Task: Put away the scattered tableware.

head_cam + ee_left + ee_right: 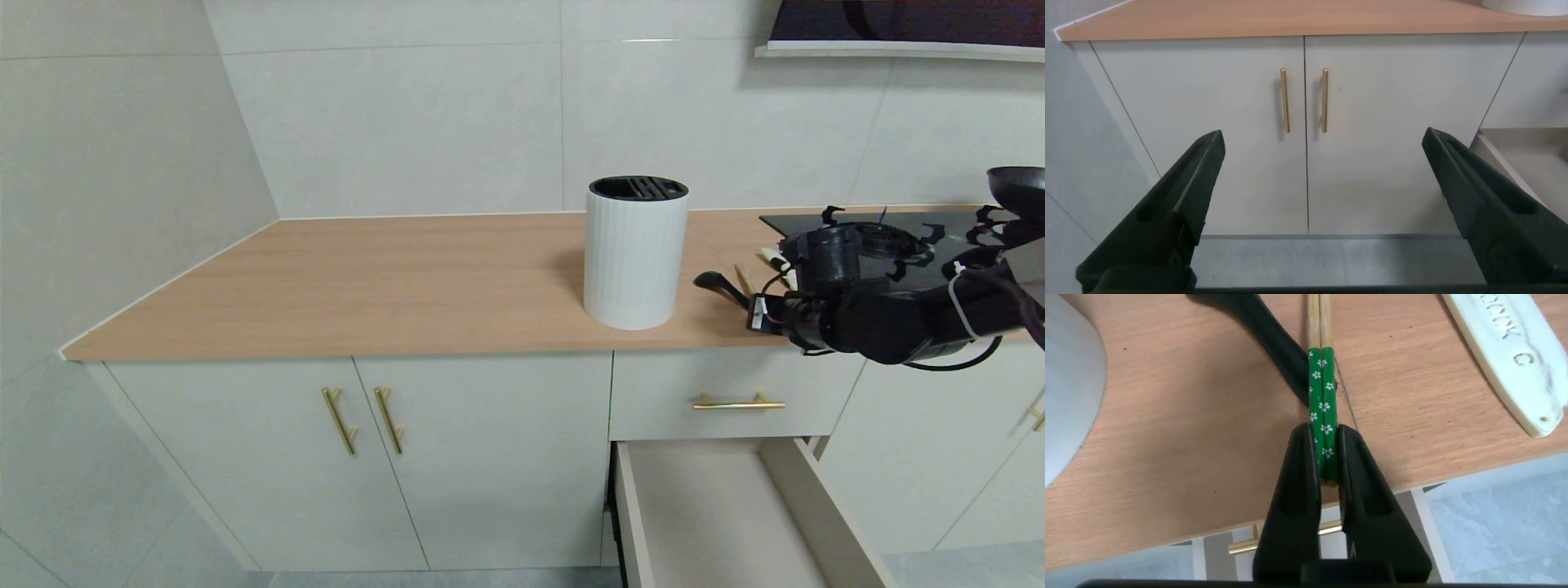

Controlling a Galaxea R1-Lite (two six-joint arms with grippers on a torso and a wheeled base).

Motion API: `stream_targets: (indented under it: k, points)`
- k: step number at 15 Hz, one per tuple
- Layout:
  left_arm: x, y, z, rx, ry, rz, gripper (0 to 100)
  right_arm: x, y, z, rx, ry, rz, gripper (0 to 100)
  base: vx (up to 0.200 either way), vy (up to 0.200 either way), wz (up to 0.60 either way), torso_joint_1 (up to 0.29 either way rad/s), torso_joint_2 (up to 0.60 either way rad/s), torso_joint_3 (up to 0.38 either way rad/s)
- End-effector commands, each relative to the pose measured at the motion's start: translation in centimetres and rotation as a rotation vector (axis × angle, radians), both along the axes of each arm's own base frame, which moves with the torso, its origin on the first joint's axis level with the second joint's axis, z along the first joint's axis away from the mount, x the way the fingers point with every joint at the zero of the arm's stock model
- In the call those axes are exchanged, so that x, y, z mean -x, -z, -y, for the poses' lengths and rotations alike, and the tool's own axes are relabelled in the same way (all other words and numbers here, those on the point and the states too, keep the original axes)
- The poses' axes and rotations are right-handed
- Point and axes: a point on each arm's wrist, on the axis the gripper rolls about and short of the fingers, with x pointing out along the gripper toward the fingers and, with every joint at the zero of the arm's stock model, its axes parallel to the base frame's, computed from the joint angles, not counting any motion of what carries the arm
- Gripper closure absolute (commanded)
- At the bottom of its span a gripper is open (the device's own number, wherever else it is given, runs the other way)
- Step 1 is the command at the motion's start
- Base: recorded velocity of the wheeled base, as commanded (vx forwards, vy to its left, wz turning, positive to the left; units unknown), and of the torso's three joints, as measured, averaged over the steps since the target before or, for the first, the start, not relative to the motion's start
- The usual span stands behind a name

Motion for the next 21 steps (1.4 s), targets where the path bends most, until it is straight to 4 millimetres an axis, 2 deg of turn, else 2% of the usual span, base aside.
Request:
stream_targets:
  k: [1, 5, 8, 9, 12, 14, 16, 17, 21]
  points:
    - [0.0, 0.0, 0.0, 0.0, 0.0, 0.0, 0, 0.2, -0.4, 0.0, -0.002, 0.0, 0.01, 100, 0.0, 0.0, 0.0, 0.0, 0.0, 0.0]
    - [0.0, 0.0, 0.0, 0.0, 0.0, 0.0, 0, 0.5, -1.0, 0.1, -0.004, 0.0, 0.02, 100, 0.0, 0.0, 0.0, 0.0, 0.0, 0.0]
    - [0.0, 0.0, 0.0, 0.0, 0.0, 0.0, 0, 2.8, -3.3, 0.4, -0.009, -0.006, 0.051, 100, 0.0, 0.0, 0.0, 0.0, 0.0, 0.0]
    - [0.0, 0.0, 0.0, 0.0, 0.0, 0.0, 0, 4.8, -5.3, 0.7, -0.019, -0.02, 0.085, 100, 0.0, 0.0, 0.0, 0.0, 0.0, 0.0]
    - [0.0, 0.0, 0.0, 0.0, 0.0, 0.0, 0, 10.8, -9.2, 1.5, -0.004, -0.042, 0.013, 100, 0.0, 0.0, 0.0, 0.0, 0.0, 0.0]
    - [0.0, 0.0, 0.0, 0.0, 0.0, 0.0, 0, 14.3, -10.4, 2.3, -0.021, -0.078, 0.012, 100, 0.0, 0.0, 0.0, 0.0, 0.0, 0.0]
    - [0.0, 0.0, 0.0, 0.0, 0.0, 0.0, 0, 17.0, -11.5, 2.7, -0.048, -0.127, 0.033, 100, 0.0, 0.0, 0.0, 0.0, 0.0, 0.0]
    - [0.0, 0.0, 0.0, 0.0, 0.0, -0.002, 0, 19.3, -11.9, 3.0, -0.065, -0.183, -0.022, 100, 0.0, 0.0, 0.0, 0.0, 0.0, 0.0]
    - [0.0, 0.0, 0.0, 0.0, 0.0, 0.0, 0, 23.1, -12.6, 3.6, -0.066, -0.323, -0.055, 100, 0.0, 0.0, 0.0, 0.0, 0.0, 0.0]
